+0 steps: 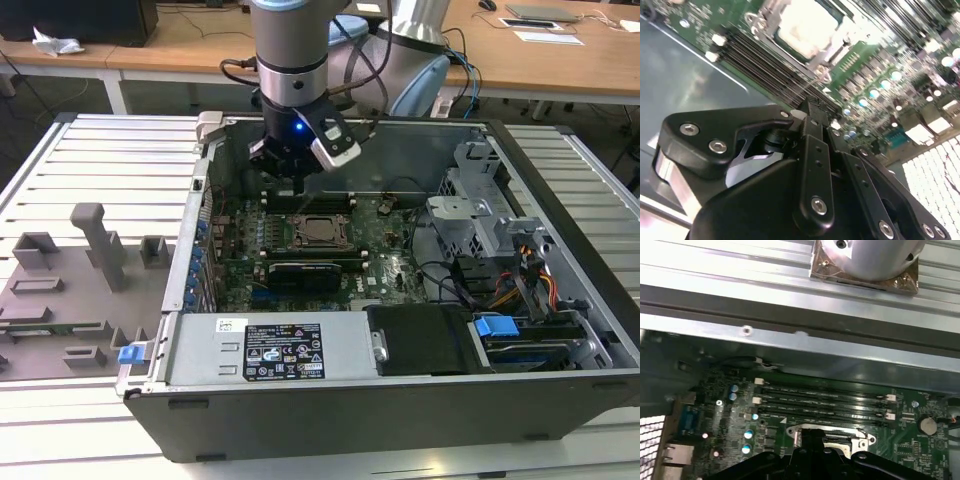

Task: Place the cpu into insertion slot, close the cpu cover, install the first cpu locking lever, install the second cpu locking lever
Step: 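Install the first cpu locking lever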

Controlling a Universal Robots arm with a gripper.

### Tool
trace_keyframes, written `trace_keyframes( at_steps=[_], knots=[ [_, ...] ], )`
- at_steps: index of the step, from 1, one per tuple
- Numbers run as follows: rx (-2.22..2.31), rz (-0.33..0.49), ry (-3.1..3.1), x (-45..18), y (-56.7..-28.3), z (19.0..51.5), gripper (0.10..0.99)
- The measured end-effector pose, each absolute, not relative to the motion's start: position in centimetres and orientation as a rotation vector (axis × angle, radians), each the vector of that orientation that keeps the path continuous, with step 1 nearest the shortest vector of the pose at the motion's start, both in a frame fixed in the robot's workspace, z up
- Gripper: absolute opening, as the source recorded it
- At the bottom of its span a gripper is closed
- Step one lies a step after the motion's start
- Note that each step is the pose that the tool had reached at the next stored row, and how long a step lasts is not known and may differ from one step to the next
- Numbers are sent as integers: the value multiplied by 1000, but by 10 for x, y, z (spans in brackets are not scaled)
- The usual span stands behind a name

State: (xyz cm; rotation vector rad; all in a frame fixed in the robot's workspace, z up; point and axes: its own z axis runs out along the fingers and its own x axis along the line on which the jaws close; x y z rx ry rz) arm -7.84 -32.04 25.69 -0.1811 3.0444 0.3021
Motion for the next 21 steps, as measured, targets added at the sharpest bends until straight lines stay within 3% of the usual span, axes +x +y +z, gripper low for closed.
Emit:
trace_keyframes(
  at_steps=[12,21],
  knots=[
    [-181,303,3047,-46,-321,255,106],
    [-184,277,3029,-46,-319,232,106]
  ],
)
